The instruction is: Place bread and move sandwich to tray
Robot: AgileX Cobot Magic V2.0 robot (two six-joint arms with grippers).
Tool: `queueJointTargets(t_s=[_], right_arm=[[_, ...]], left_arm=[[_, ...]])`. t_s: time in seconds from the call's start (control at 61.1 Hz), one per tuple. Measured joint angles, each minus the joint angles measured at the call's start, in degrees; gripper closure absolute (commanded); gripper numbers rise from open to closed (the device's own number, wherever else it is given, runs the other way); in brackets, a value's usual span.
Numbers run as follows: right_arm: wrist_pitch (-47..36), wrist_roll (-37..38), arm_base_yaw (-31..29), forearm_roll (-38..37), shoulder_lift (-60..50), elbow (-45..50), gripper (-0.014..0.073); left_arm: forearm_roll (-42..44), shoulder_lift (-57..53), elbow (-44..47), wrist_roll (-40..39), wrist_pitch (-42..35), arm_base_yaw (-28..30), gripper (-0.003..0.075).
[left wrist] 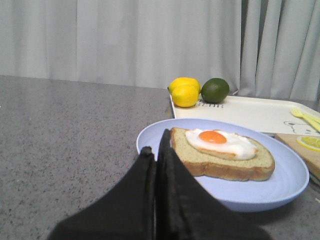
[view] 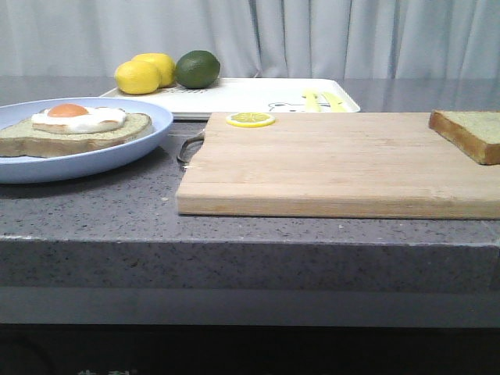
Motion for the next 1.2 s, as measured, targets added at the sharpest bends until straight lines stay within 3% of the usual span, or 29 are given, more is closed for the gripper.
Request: queueJointTargets(t_s=[0.295,0.622,1.195], right_arm=[[14.67,0.0,0.0,1.02,0.37,-16.93,0.0663],[30.17,-0.2,0.0,1.02,15.84,-35.71,0.0663],[36.1,-0.45,0.0,1.02,36.57,-39.13,0.0641]], left_arm=[[0.0,2.7,-17.69,0.0,10.18,0.0,0.0741],[0.1,19.0,-34.74,0.0,27.21,0.0,0.0741],[0.1,30.02,-36.36,0.0,29.07,0.0,0.0736]])
